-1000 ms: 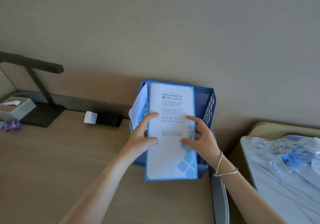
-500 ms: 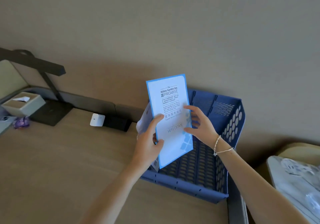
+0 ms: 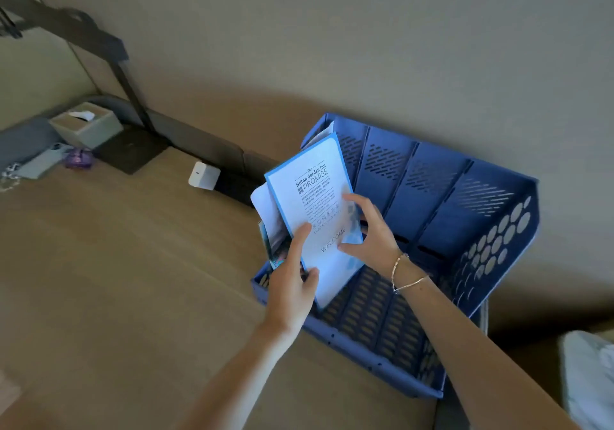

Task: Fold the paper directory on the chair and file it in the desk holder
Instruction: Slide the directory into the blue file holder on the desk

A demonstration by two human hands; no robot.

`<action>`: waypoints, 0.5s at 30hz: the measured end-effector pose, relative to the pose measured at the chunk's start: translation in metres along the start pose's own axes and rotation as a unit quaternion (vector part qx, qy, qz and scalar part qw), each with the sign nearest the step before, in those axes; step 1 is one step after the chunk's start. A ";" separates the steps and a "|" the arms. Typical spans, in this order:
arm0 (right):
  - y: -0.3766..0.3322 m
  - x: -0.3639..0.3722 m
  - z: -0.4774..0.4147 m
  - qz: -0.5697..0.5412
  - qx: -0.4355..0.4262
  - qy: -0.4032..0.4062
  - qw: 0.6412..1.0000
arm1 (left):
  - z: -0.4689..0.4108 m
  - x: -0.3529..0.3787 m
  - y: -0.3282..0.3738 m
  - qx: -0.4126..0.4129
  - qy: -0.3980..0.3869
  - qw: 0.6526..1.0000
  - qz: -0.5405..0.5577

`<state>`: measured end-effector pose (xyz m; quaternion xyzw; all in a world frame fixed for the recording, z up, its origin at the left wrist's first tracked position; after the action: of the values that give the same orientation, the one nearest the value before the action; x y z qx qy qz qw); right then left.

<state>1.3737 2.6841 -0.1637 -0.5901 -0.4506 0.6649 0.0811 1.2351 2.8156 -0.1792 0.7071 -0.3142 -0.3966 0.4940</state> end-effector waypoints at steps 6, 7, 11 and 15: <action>0.018 0.012 -0.008 -0.005 -0.020 -0.030 0.999 | 0.004 0.008 -0.012 -0.021 0.023 0.999 -0.035; 0.020 0.014 -0.009 -0.008 -0.022 -0.031 0.999 | 0.003 0.009 -0.013 -0.022 0.021 0.999 -0.043; 0.027 0.020 -0.014 -0.011 -0.032 -0.028 0.999 | 0.000 0.012 -0.015 -0.034 0.005 0.998 -0.047; 0.026 0.022 -0.021 0.001 -0.050 -0.020 0.999 | -0.002 0.013 -0.017 -0.041 -0.006 0.996 -0.077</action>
<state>1.3962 2.6940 -0.1954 -0.5803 -0.4842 0.6534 0.0422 1.2439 2.8104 -0.1982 0.7058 -0.2454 -0.4502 0.4888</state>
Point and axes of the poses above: each hand's wrist, its own z-axis away from the middle knuckle, its own x-axis out of the palm, y = z × x, the point moved 1 cm from there along -z, towards the middle knuckle, and after that the axes turned 15 degrees about z, right-handed, at the moved point
